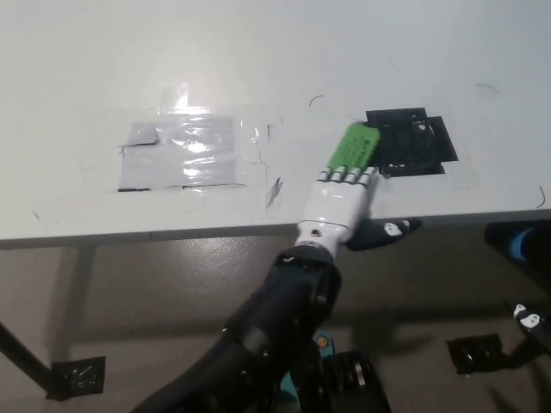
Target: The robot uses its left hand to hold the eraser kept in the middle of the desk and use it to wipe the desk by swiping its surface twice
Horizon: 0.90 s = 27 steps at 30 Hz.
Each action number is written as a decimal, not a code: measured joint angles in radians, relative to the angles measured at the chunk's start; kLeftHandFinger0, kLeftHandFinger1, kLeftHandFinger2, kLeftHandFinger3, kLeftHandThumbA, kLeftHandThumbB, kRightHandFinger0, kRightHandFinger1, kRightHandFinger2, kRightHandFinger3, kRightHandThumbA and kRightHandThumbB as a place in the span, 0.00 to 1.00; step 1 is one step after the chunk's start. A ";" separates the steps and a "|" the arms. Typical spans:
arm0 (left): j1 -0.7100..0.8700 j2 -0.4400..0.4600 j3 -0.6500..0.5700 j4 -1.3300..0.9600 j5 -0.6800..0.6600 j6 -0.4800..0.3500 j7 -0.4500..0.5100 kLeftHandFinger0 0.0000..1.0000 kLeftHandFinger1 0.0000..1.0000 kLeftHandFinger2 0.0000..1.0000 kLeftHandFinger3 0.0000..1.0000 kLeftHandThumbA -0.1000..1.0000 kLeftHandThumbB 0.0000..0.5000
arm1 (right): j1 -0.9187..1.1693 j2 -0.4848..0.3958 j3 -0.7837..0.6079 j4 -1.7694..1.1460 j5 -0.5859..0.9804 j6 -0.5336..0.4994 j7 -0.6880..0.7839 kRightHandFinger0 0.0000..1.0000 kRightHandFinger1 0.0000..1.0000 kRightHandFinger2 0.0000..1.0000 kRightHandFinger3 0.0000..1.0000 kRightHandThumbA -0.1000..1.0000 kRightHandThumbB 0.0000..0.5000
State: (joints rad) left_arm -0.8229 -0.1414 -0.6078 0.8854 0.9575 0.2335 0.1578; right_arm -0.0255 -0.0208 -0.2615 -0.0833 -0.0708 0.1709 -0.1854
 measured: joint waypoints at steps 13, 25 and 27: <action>-0.079 -0.051 -0.060 0.140 0.024 -0.004 0.002 1.00 1.00 1.00 1.00 1.00 0.99 | -0.021 0.021 -0.040 0.020 -0.003 -0.001 -0.075 0.94 0.91 0.88 0.88 1.00 0.21; -0.079 -0.027 -0.057 0.137 0.030 -0.012 0.002 1.00 1.00 1.00 1.00 1.00 0.95 | -0.021 0.020 -0.045 0.019 -0.002 -0.001 -0.094 0.93 0.91 0.87 0.87 1.00 0.24; -0.074 -0.007 -0.047 0.131 0.028 -0.019 0.002 1.00 1.00 1.00 1.00 1.00 0.96 | -0.022 0.020 -0.045 0.019 -0.002 -0.001 -0.096 0.94 0.90 0.86 0.86 1.00 0.24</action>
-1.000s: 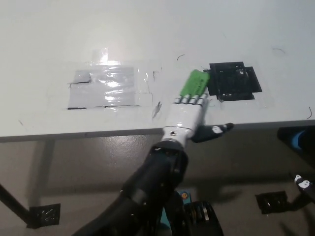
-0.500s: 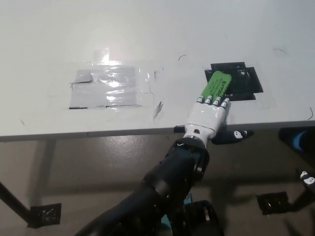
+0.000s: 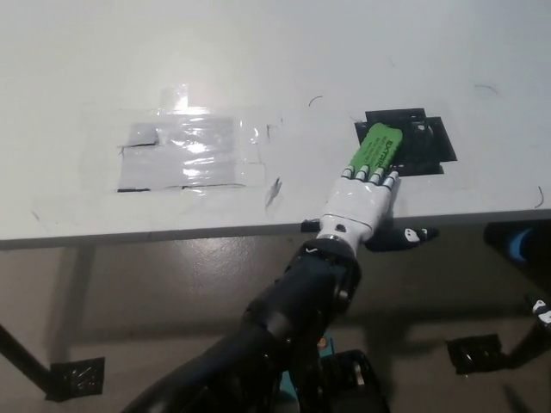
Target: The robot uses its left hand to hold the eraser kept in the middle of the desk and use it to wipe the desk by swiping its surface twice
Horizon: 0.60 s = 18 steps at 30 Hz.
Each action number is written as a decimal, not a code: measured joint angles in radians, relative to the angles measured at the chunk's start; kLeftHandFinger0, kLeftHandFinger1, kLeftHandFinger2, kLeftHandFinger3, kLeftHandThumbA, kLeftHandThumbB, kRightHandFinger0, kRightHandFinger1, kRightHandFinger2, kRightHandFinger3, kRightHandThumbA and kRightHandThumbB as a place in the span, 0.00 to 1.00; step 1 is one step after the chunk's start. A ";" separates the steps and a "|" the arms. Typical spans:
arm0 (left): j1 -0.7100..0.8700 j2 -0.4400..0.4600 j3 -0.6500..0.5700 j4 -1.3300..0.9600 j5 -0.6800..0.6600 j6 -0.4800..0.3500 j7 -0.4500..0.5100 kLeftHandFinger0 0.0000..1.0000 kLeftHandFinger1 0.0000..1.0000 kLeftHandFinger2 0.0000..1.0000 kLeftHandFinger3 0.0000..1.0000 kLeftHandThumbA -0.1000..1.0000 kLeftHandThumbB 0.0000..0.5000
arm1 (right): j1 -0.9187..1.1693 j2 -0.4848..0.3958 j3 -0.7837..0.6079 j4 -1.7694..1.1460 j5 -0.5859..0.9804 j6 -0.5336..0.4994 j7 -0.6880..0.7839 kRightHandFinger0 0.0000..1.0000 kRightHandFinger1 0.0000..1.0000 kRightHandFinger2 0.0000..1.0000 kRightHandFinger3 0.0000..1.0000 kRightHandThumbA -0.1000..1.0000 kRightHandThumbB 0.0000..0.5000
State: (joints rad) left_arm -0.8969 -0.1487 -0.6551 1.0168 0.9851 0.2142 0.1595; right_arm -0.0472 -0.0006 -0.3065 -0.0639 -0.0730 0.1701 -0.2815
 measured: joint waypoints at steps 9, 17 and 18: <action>0.058 0.111 0.145 -0.067 -0.044 -0.051 0.008 1.00 1.00 1.00 1.00 1.00 0.86 | 0.001 -0.006 -0.022 0.000 0.002 0.000 -0.009 0.91 0.90 0.87 0.86 1.00 0.27; 0.124 0.245 0.283 -0.148 -0.093 -0.072 0.014 1.00 1.00 1.00 1.00 1.00 0.87 | 0.001 -0.006 -0.026 0.000 0.004 0.000 -0.009 0.94 0.93 0.89 0.90 1.00 0.24; 0.130 0.255 0.301 -0.151 -0.102 -0.075 0.014 1.00 1.00 1.00 1.00 1.00 0.88 | 0.001 -0.007 -0.027 0.000 0.005 0.000 -0.009 0.93 0.93 0.90 0.90 1.00 0.28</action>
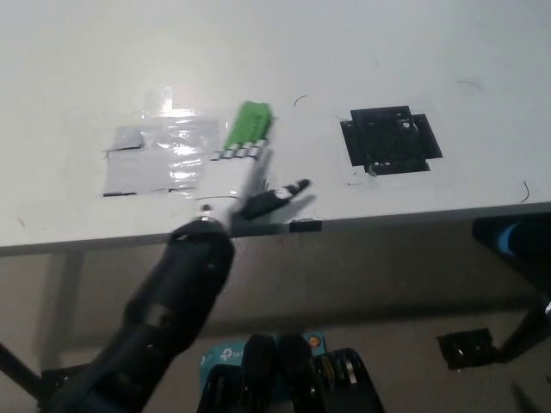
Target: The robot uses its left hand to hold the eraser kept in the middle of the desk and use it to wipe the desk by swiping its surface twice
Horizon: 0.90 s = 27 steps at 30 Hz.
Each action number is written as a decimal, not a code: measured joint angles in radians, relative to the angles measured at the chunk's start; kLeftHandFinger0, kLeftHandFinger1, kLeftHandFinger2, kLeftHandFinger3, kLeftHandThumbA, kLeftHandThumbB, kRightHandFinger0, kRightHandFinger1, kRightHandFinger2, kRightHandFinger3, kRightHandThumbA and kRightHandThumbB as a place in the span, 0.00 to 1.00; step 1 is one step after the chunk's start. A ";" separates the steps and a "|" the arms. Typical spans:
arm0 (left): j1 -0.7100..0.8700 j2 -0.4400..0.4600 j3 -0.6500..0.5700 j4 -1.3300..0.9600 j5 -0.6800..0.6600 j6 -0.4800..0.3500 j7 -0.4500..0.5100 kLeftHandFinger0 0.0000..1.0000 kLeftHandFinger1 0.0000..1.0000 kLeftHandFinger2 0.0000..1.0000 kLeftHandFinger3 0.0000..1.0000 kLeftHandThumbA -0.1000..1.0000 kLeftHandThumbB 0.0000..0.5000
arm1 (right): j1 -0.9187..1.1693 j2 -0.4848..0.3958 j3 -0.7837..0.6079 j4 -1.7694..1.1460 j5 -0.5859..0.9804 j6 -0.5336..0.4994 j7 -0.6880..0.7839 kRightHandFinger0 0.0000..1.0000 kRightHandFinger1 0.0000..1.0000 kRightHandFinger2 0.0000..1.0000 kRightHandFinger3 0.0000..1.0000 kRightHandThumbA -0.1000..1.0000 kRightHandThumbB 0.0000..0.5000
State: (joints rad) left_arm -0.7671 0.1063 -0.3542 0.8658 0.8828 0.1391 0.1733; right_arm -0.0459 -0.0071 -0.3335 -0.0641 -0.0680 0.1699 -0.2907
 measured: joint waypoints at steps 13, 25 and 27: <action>0.089 0.040 0.244 -0.084 -0.132 -0.056 0.017 1.00 1.00 1.00 1.00 1.00 0.99 | 0.001 -0.006 -0.012 0.000 0.005 0.000 0.000 0.99 0.95 0.92 0.94 1.00 0.17; 0.199 0.144 0.314 -0.166 -0.210 -0.105 0.022 1.00 1.00 1.00 1.00 1.00 0.98 | 0.006 -0.011 -0.025 0.000 0.007 0.000 0.001 1.00 0.95 0.92 0.96 1.00 0.12; 0.211 0.157 0.313 -0.177 -0.214 -0.105 0.022 1.00 1.00 1.00 1.00 1.00 1.00 | 0.007 -0.011 -0.026 0.000 0.007 0.000 0.001 1.00 0.94 0.92 0.96 1.00 0.08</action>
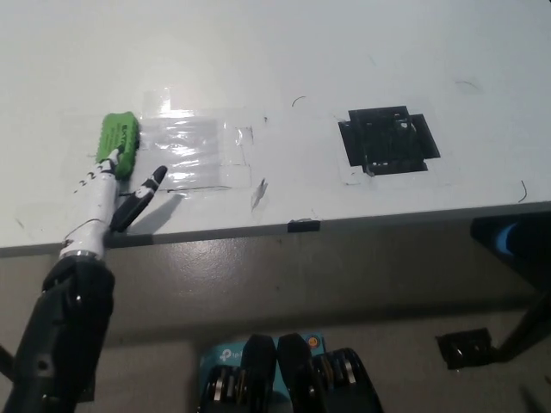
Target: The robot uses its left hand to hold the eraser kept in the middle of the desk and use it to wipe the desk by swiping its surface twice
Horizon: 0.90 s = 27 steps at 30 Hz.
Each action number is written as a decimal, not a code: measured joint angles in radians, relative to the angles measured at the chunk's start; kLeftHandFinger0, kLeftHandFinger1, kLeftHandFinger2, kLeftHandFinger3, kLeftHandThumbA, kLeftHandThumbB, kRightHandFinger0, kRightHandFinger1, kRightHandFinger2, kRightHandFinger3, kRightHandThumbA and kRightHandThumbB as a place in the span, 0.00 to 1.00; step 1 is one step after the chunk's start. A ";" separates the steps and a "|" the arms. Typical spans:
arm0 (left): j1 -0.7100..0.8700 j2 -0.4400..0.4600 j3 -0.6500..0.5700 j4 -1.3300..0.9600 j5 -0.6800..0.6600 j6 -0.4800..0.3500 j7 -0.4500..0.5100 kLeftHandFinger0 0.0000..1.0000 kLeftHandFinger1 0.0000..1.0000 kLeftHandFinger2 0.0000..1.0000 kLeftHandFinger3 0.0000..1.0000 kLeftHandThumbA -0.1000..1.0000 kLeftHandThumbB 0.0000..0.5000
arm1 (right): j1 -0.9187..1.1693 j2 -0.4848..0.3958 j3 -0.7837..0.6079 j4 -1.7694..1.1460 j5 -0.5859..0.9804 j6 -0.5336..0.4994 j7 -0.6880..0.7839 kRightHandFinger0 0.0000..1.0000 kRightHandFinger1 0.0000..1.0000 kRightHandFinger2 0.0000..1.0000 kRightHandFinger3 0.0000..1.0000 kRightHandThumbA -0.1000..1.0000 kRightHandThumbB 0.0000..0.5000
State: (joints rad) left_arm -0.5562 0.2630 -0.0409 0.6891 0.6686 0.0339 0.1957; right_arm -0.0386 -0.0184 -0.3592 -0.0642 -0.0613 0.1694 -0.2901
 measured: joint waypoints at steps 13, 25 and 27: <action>0.019 0.023 -0.030 -0.020 -0.013 0.000 0.000 1.00 1.00 1.00 1.00 1.00 1.00 | 0.010 -0.008 -0.003 -0.001 0.000 0.000 0.001 1.00 0.98 0.95 0.96 1.00 0.10; 0.090 0.064 -0.104 -0.219 -0.010 0.038 -0.026 1.00 1.00 1.00 1.00 1.00 0.70 | 0.024 -0.030 -0.007 -0.004 0.001 -0.002 0.001 1.00 0.98 0.95 0.98 1.00 0.03; 0.085 0.084 -0.128 -0.243 0.012 0.049 -0.028 1.00 1.00 1.00 1.00 1.00 0.72 | 0.027 -0.031 -0.006 -0.004 0.001 -0.002 0.001 1.00 0.98 0.95 0.98 1.00 0.06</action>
State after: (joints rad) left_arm -0.4710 0.3466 -0.1688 0.4465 0.6809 0.0830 0.1676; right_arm -0.0118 -0.0490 -0.3653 -0.0686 -0.0606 0.1676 -0.2890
